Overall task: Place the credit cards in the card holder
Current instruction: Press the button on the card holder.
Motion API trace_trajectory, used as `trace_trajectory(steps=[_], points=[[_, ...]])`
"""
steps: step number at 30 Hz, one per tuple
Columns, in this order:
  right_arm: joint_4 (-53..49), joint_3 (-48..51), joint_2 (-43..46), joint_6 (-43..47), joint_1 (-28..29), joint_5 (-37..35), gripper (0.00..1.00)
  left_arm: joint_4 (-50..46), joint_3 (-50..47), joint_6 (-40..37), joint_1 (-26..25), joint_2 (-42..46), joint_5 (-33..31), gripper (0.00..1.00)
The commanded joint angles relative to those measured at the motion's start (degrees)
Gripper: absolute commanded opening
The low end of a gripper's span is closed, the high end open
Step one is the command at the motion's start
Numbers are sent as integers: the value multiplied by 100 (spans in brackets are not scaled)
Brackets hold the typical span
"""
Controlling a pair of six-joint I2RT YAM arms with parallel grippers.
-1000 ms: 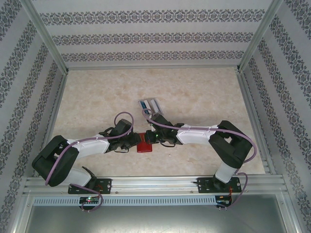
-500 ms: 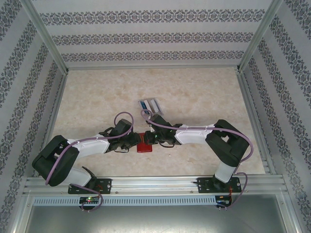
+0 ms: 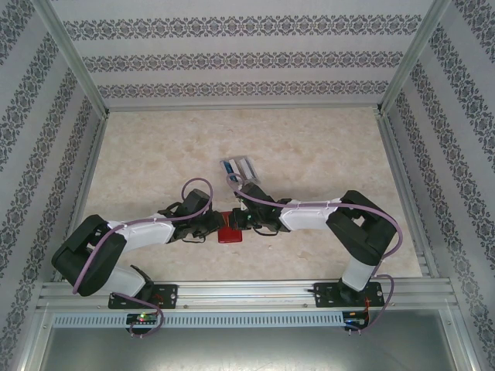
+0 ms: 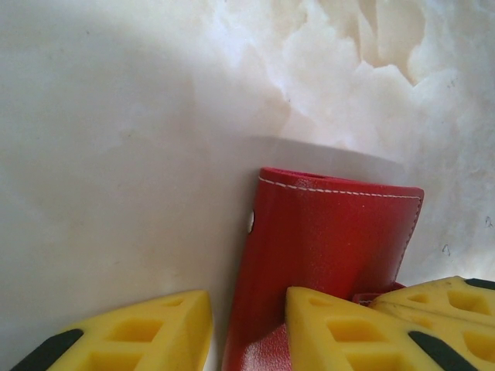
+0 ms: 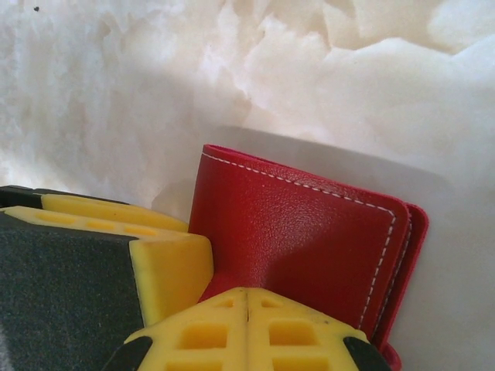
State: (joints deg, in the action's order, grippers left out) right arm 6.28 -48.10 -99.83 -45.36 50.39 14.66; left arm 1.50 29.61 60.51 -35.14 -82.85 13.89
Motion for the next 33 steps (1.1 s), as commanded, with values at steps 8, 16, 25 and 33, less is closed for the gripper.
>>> trace_trajectory(steps=[8,16,25,33], points=[[-589,669,35,79,25,-2,0,479,-193,316,-123,-1182,469,33],[-461,674,-1,682,107,28,0,637,-140,339,-100,-1321,599,33],[46,860,1933,1122,-163,-795,45,-1378,657,-722,-55,382,-575,48],[-633,802,4086,2696,-604,-3151,98,-3446,2325,-2401,-186,1287,-2649,100]])
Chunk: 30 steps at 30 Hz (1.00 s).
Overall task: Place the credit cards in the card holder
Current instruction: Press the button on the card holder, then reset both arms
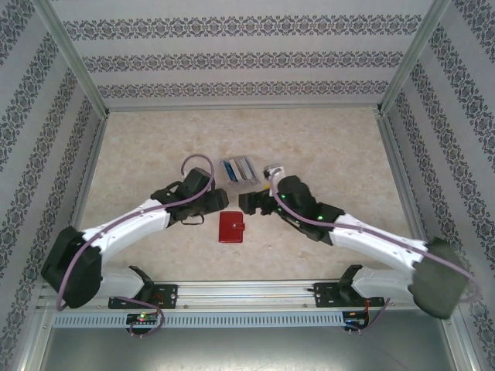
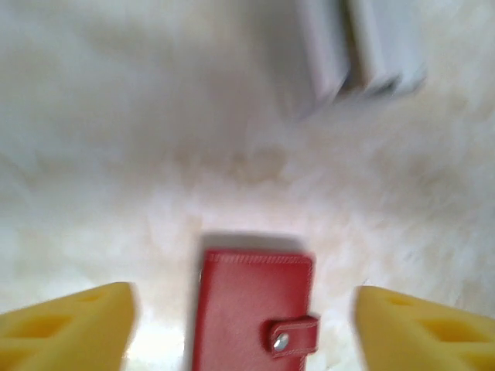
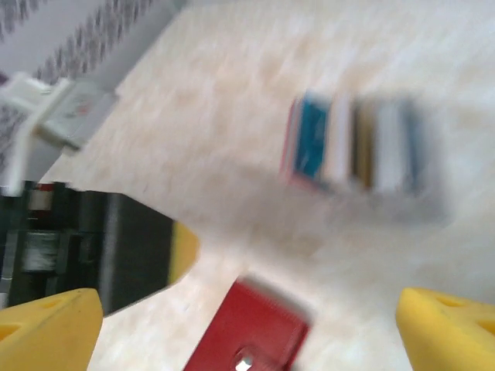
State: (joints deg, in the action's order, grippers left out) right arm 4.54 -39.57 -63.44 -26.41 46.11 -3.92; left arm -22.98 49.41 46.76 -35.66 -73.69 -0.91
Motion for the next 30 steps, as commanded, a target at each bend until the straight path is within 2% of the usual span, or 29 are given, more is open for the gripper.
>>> trace_trajectory(steps=[1,5,9,11,13,14,15,16,17,18,19,21,25,28,30], points=[[-639,-168,691,979,-309,-1546,98,-1140,494,-1282,-178,493,-1446,100],[-578,-263,1513,1699,-755,-1872,98,-1443,819,-1428,-181,953,-2212,100],[-662,-194,1984,1966,-1237,-2452,98,-1185,714,-1675,-180,1516,-2896,100],[-678,-6,2176,2254,-1464,-2571,98,-1054,531,-1758,-178,1796,-3430,100],[-172,613,2414,2795,-1674,-2363,98,-957,195,-1719,-179,2062,-4333,100],[90,922,2520,2957,-1765,-2266,98,-689,-93,-1957,-163,2182,-4763,100],[397,1316,2640,3071,-1906,-2100,98,398,-702,-3109,-105,2308,-4859,99],[768,1742,2715,3193,-2102,-1786,98,1646,-1422,-4588,-25,2427,-4342,100],[1092,2107,2751,3229,-2289,-1488,98,2332,-1929,-5365,69,2502,-3862,100],[1405,2500,2762,3141,-2523,-1145,98,2825,-2305,-5274,274,2502,-3809,99],[1614,2746,2714,2905,-2773,-910,98,2920,-2511,-4872,631,2488,-3543,99],[1791,2947,2473,2763,-3154,-479,98,3153,-2781,-4542,1281,2475,-2661,100],[2565,2978,1586,2568,-3623,-54,98,4562,-3324,-5256,1875,1980,-2090,100],[3338,2933,737,2388,-3964,23,98,5551,-3514,-4841,2675,1138,-1246,100],[3987,2892,84,2329,-4095,45,98,5577,-3305,-4742,2753,835,-1103,100]])
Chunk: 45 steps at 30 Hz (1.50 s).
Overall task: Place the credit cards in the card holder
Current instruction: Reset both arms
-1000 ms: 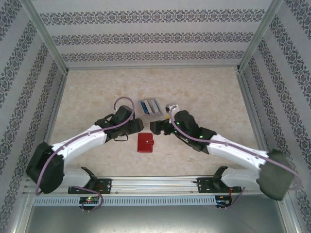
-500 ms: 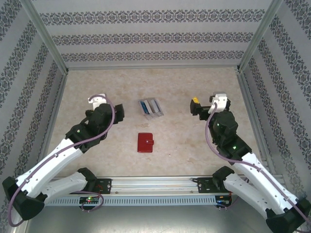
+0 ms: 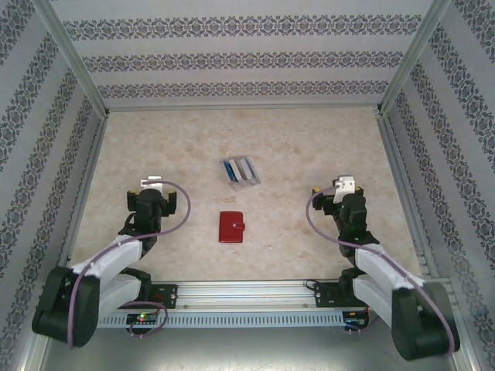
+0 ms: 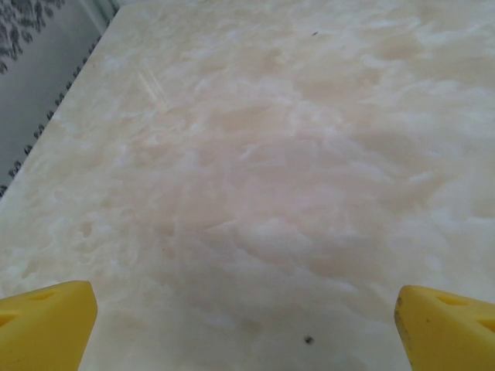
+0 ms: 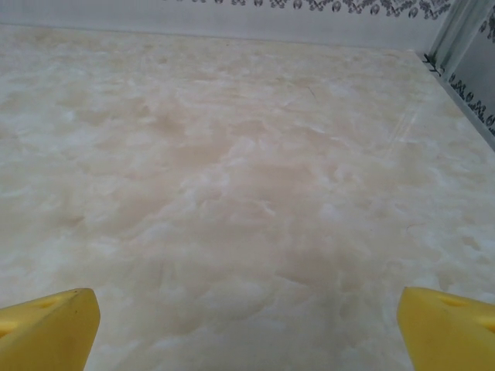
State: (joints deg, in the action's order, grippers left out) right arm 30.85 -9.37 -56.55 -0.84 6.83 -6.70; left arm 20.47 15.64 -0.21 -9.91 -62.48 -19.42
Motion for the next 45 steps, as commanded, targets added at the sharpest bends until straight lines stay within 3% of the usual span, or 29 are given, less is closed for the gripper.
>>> trace_trajectory(steps=[1,2,4,5,8,11,13,15,16,18,20,30,45], points=[[1720,-153,-993,-316,-265,422,98,1576,80,42,204,-477,742,99],[2072,-210,-1313,-328,-335,588,98,1923,79,134,277,-696,764,100],[1550,-557,-1419,-30,-365,673,98,2285,255,247,499,-1258,855,100],[1670,-587,-1505,79,-390,653,98,2028,520,149,654,-1446,1087,99],[2592,-368,-1911,-102,-642,596,98,2212,898,455,1220,-2253,1792,100],[3335,-293,-2633,-281,-824,791,98,2004,1188,103,1162,-2577,2361,100],[4119,-408,-3324,-315,-815,909,98,2239,1012,144,1141,-2571,2228,100],[2754,-879,-2985,-250,-824,909,98,3256,617,179,1150,-2779,2218,100],[2085,-1130,-2886,-245,-815,871,98,2886,709,179,1151,-2680,2221,100],[2590,-1140,-3160,-236,-808,1023,98,2923,733,129,1116,-2730,2195,100],[2062,-1254,-2979,-217,-800,896,98,2802,771,124,1114,-2710,2175,100],[2074,-1269,-3002,-39,-561,487,98,2728,796,80,1045,-2698,2065,100],[2053,-1291,-3028,-39,-575,512,98,2717,804,74,1044,-2698,2076,100]])
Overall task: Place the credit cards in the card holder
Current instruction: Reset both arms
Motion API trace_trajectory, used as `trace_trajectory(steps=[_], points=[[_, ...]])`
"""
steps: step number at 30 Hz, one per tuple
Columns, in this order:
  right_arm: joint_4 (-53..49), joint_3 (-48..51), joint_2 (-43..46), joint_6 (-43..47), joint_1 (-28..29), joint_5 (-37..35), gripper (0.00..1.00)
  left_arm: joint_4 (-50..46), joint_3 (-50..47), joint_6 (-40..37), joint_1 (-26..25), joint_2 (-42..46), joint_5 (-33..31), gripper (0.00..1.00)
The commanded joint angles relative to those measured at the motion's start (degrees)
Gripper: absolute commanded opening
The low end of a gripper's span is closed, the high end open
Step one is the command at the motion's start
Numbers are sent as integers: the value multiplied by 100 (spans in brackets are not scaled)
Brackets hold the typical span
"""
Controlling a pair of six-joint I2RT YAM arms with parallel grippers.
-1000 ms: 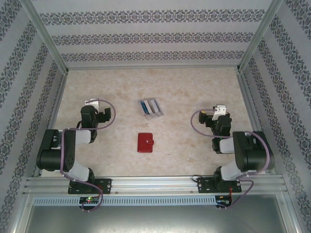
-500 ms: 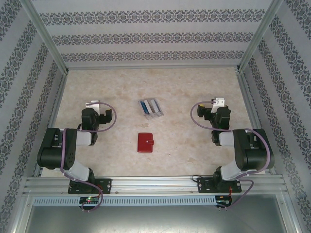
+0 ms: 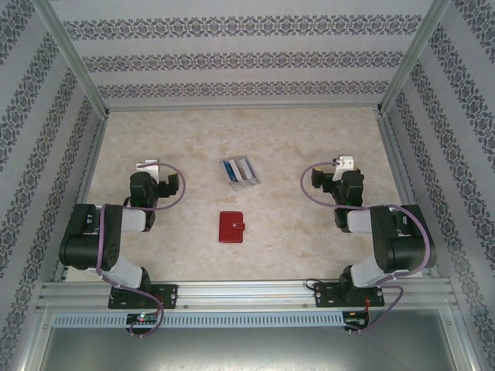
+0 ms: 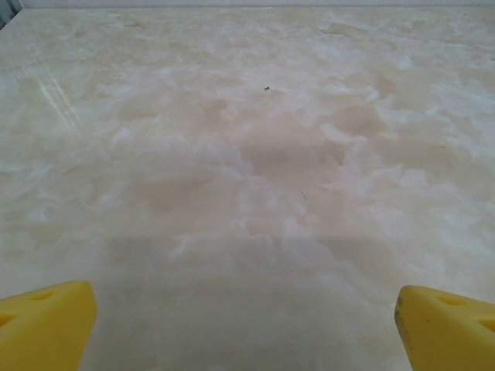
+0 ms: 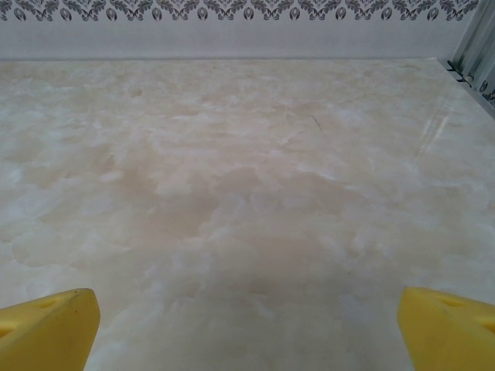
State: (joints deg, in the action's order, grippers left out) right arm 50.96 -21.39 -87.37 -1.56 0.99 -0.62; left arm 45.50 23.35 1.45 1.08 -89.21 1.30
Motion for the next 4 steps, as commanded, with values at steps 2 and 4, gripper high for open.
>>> trace_trajectory(steps=[2,4], points=[[124,-17,90,101,107,-260,98,173,54,-125,-72,-33,17,100],[164,12,98,113,138,-335,98,179,54,-131,-73,-27,35,100]])
